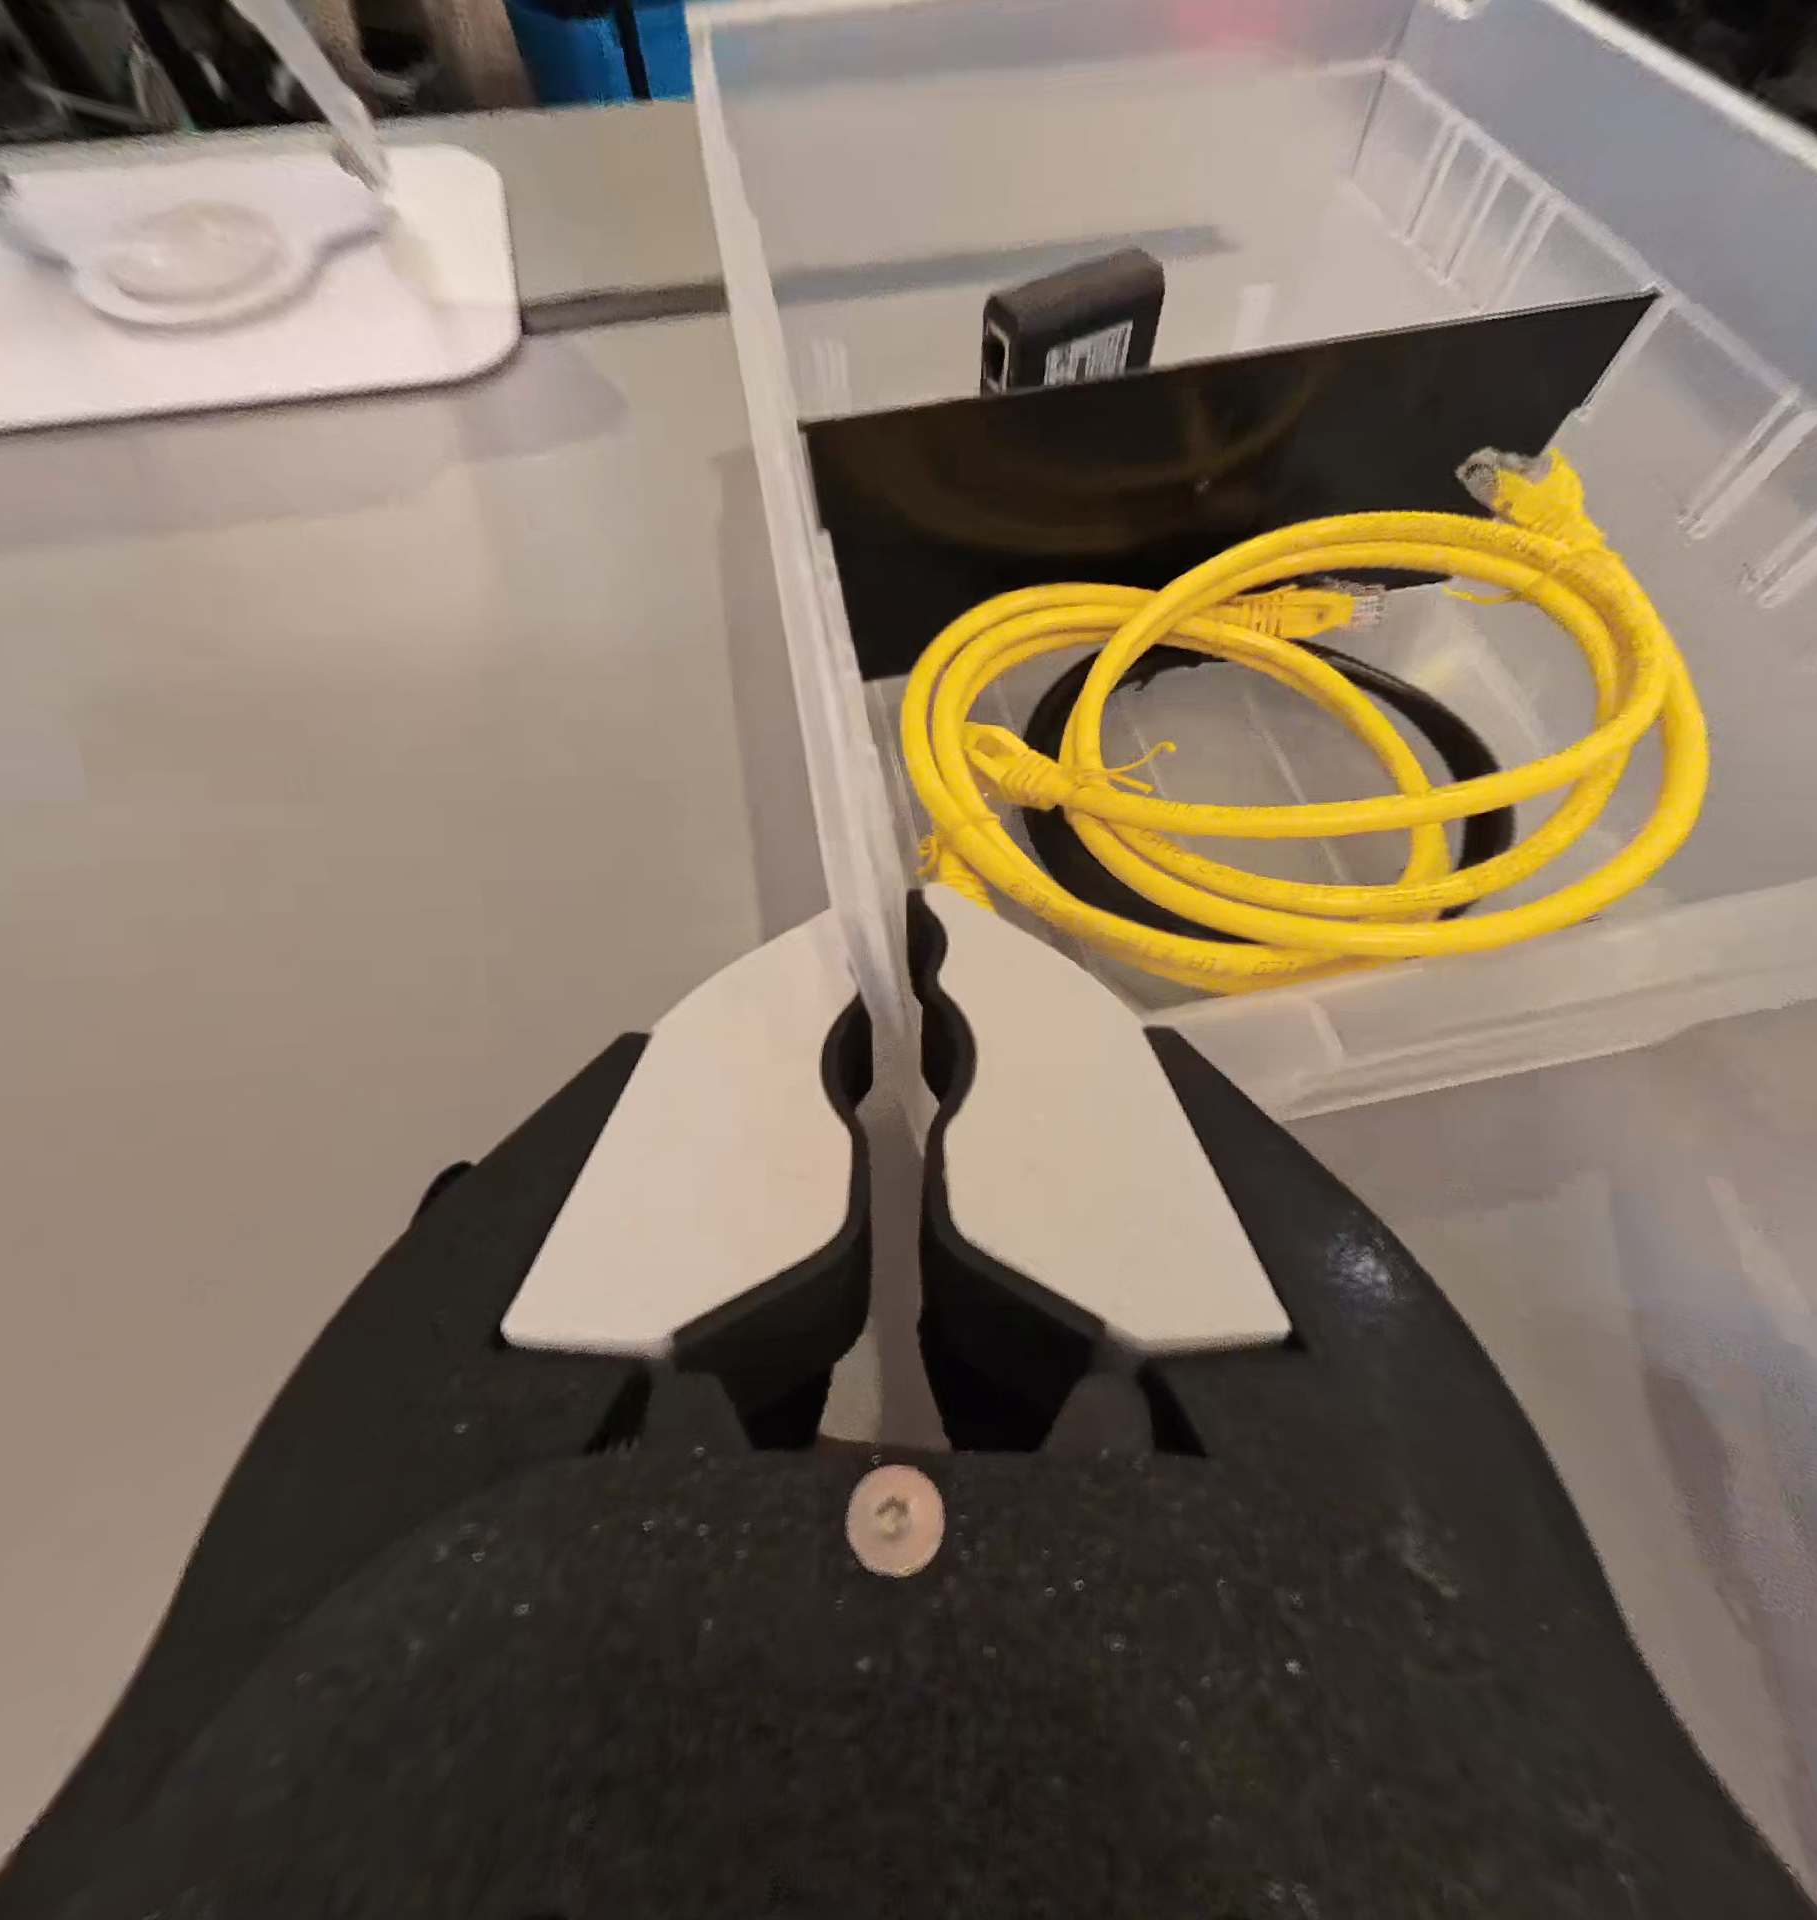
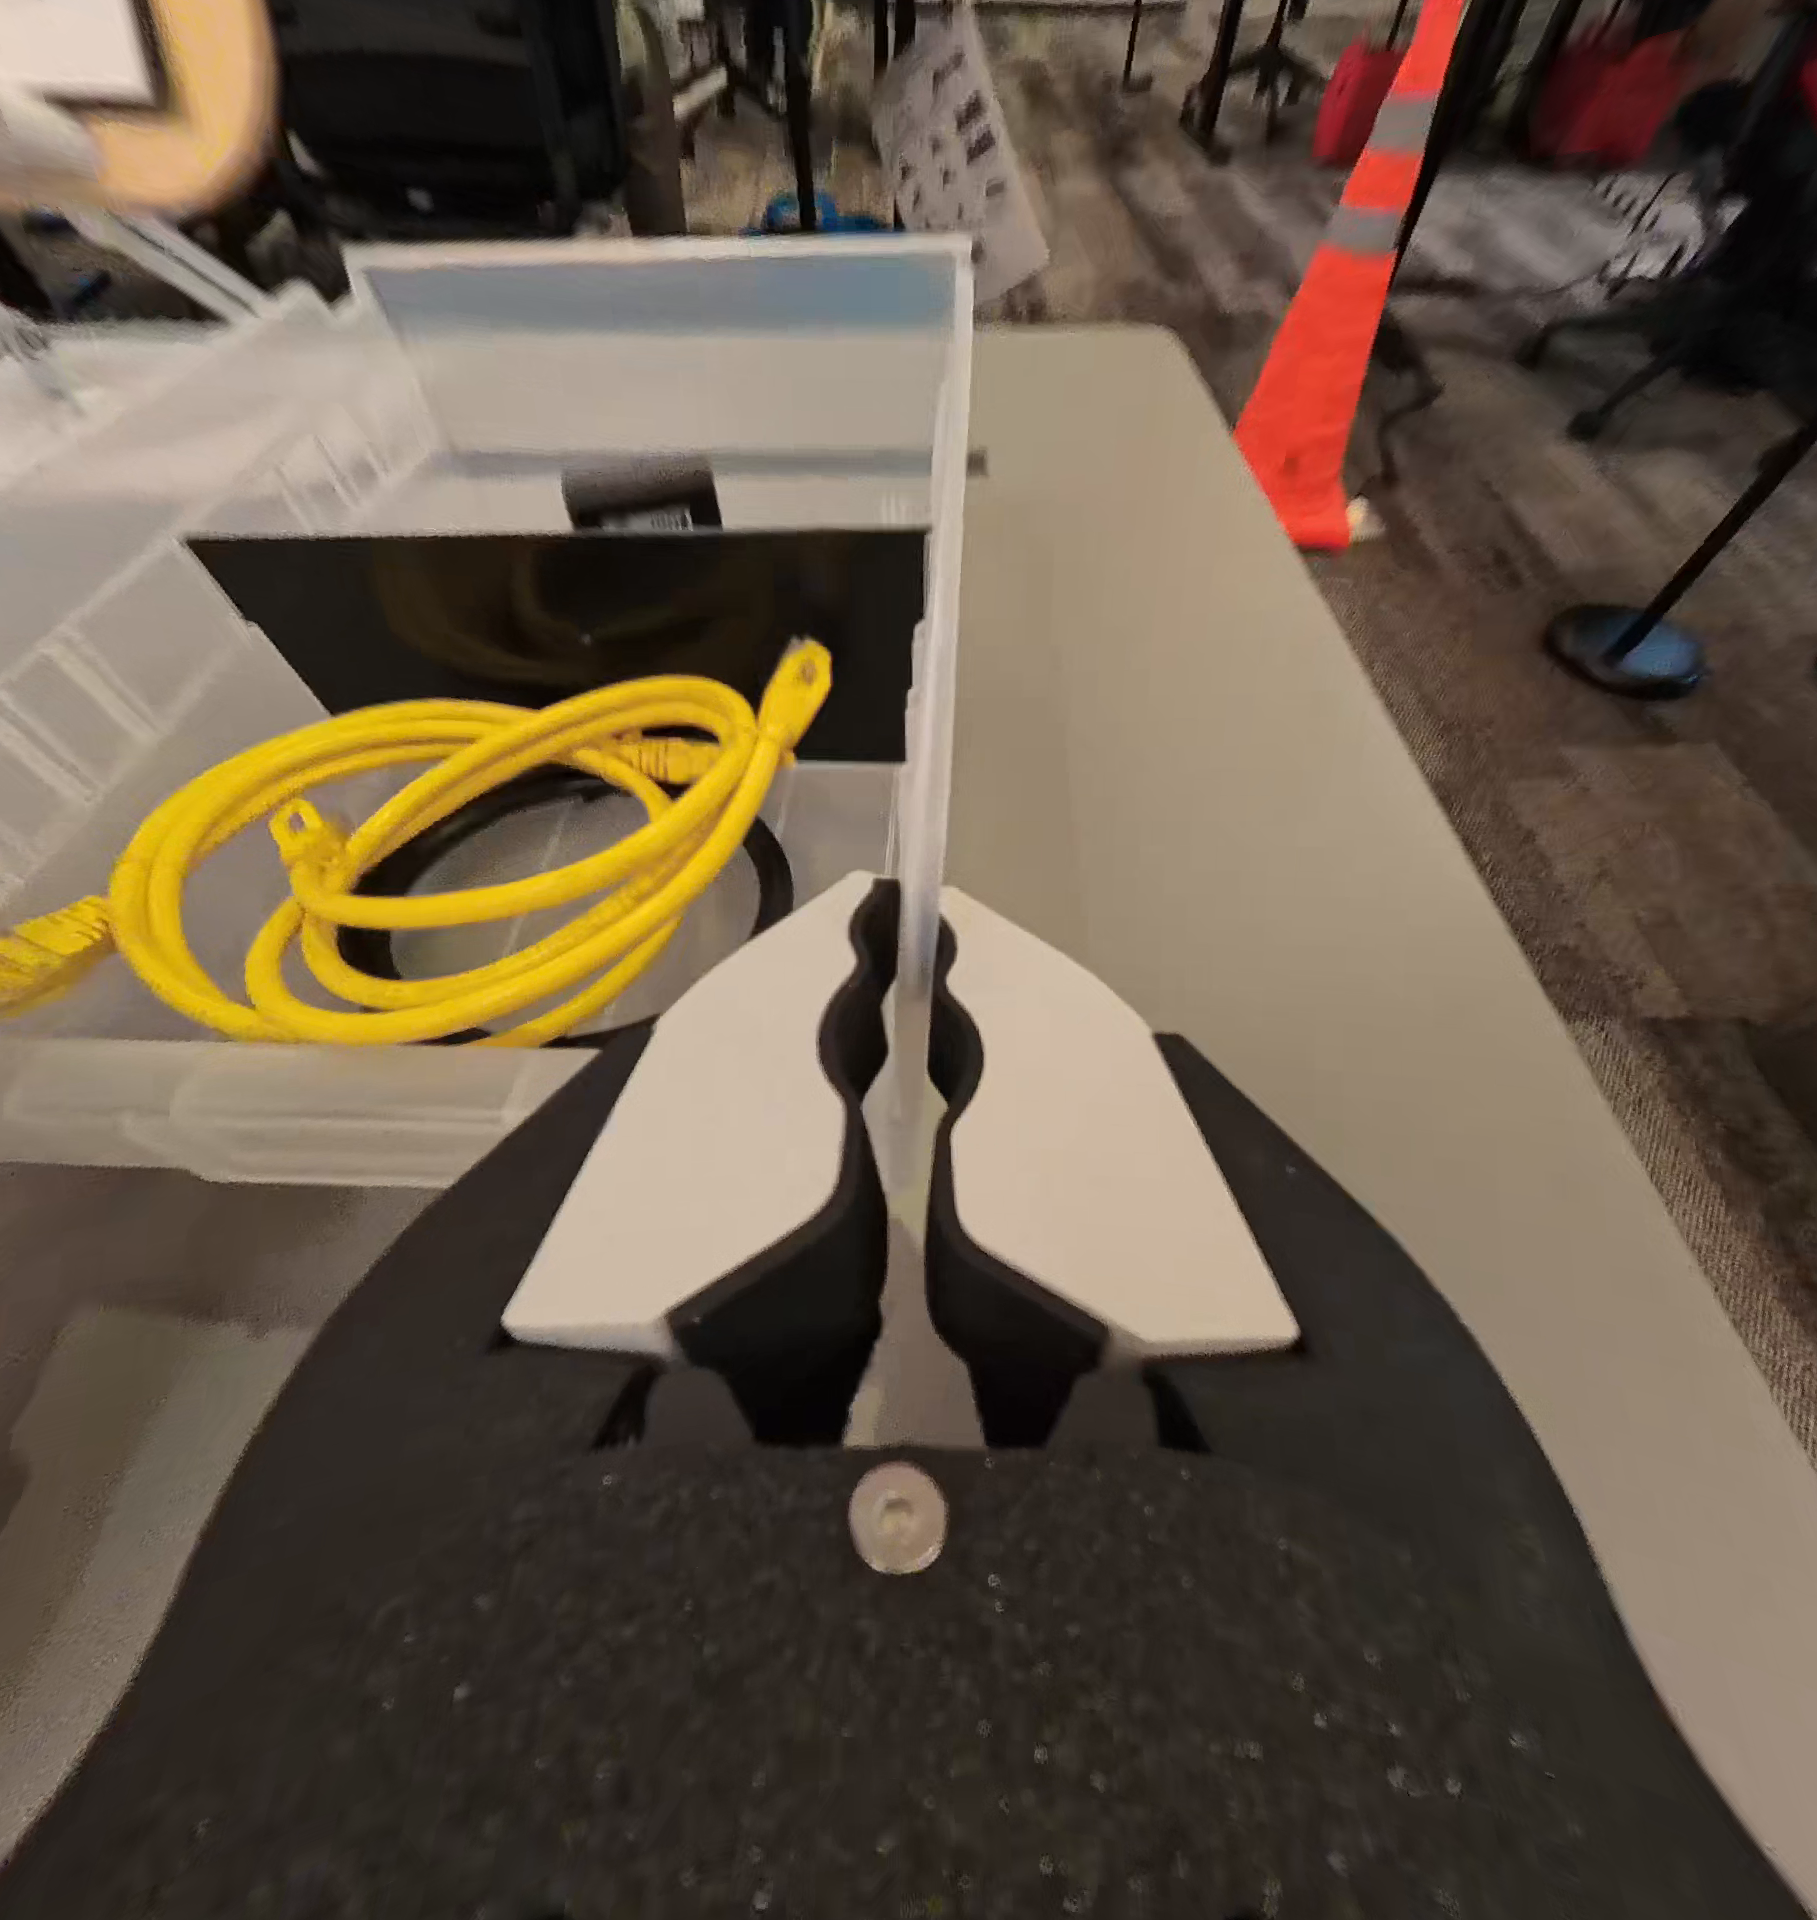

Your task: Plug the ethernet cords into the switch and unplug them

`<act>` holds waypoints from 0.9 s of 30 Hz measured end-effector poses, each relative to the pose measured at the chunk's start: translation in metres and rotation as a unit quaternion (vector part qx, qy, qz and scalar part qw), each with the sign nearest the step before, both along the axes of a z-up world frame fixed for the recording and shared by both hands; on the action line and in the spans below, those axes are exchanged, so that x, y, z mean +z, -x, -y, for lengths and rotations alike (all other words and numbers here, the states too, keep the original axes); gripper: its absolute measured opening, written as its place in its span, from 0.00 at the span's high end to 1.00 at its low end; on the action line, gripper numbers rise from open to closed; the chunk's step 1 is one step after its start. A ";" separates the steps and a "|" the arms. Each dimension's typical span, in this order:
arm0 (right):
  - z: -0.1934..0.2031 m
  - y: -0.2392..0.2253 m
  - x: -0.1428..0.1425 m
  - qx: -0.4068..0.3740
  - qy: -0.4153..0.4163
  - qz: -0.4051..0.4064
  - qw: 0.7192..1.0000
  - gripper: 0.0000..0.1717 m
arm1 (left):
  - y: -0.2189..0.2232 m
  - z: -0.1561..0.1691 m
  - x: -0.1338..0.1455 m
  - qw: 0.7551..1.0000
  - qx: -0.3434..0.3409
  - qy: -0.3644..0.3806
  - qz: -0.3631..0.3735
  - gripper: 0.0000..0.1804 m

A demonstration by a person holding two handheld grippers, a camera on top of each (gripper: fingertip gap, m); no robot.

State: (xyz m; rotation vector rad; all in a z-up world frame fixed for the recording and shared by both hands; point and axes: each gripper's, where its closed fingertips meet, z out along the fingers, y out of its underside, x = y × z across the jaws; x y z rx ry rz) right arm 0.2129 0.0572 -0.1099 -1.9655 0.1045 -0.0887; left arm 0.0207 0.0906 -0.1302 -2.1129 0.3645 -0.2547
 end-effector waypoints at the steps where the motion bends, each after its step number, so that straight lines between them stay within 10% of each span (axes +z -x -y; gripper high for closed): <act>1: 0.001 0.007 0.011 -0.004 -0.017 0.008 1.000 0.99 | 0.008 0.002 0.006 1.000 -0.002 -0.007 0.006 0.98; 12: -0.004 0.191 0.050 0.099 -0.090 -0.064 0.989 0.98 | 0.197 0.022 0.063 0.992 0.076 -0.099 -0.032 0.98; 21: -0.004 0.314 -0.017 0.207 0.009 -0.048 0.977 0.96 | 0.311 0.020 0.029 0.986 0.109 -0.087 -0.087 0.99; 27: 0.007 0.324 -0.019 0.281 0.030 -0.072 0.957 0.90 | 0.311 0.043 -0.006 0.998 0.049 -0.009 0.028 0.90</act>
